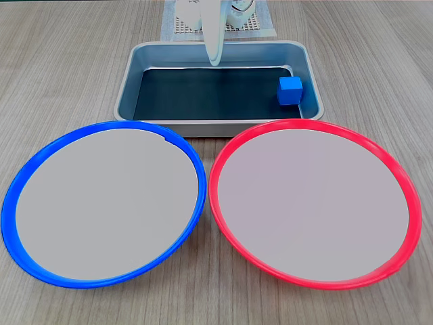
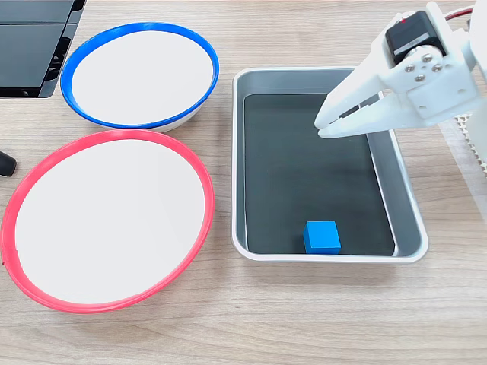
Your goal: Move a blue block from tray to blue dish
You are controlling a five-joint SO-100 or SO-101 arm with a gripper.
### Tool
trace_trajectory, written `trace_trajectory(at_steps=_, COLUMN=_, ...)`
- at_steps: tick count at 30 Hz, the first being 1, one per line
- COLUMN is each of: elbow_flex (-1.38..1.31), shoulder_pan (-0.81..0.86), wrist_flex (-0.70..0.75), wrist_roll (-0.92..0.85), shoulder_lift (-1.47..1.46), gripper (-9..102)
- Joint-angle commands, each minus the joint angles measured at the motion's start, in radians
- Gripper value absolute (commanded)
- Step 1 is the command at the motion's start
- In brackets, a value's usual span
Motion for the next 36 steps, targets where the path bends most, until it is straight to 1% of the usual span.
trace_trajectory(at_steps=1, elbow_flex=0.002, shoulder_pan=0.002, wrist_flex=0.003, wrist_roll=-0.006, shoulder_lift=0.025, gripper=0)
trace_trajectory(at_steps=29, elbow_flex=0.002, shoulder_pan=0.0, wrist_flex=0.005, wrist_roll=-0.009, shoulder_lift=0.025, gripper=0)
trace_trajectory(at_steps=30, elbow_flex=-0.005, shoulder_pan=0.0, wrist_flex=0.006, wrist_roll=-0.029, shoulder_lift=0.015, gripper=0)
trace_trajectory(at_steps=35, elbow_flex=-0.282, shoulder_pan=-0.025, wrist_flex=0.166, wrist_roll=-0.758, shoulder_lift=-0.253, gripper=0)
trace_trajectory(at_steps=36, elbow_flex=-0.339, shoulder_pan=-0.015, wrist_flex=0.186, wrist_roll=-0.804, shoulder_lift=-0.313, gripper=0)
